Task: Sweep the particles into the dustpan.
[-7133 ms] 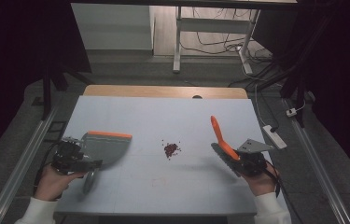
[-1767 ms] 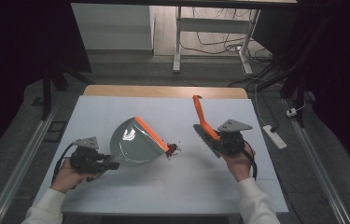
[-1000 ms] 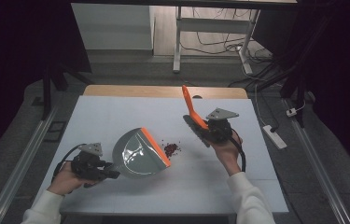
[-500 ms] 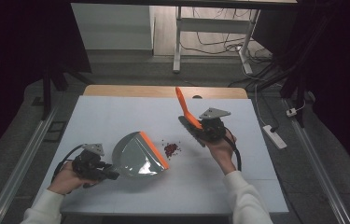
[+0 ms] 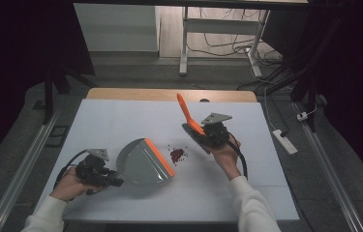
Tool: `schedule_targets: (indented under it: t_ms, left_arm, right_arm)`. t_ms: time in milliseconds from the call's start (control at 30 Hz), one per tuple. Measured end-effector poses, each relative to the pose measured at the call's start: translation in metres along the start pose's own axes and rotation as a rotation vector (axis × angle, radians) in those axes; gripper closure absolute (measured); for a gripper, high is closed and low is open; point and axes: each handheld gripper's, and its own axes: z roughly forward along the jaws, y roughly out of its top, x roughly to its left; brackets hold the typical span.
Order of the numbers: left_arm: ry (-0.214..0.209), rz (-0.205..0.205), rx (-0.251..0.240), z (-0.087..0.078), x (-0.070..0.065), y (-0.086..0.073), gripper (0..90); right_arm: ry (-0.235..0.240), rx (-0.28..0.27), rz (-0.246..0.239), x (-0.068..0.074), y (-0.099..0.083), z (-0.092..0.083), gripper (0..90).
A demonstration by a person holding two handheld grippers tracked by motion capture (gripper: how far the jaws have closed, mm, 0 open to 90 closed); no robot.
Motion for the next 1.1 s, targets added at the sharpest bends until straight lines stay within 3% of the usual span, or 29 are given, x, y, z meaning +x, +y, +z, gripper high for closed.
schedule_targets:
  t_ms: [567, 867, 1100]
  left_arm:
    - [-0.031, 0.016, 0.032, 0.013, -0.001, 0.007, 61.7]
    - [-0.036, -0.011, 0.049, 0.017, 0.001, 0.009, 61.8]
    - [-0.045, -0.010, 0.053, 0.020, 0.001, 0.010, 61.8]
  right_arm:
    - [0.018, 0.068, -0.021, 0.007, -0.003, 0.020, 70.2]
    - [0.018, 0.093, -0.020, 0.009, -0.004, 0.030, 70.2]
    - [0.019, 0.105, -0.021, 0.010, -0.005, 0.035, 70.1]
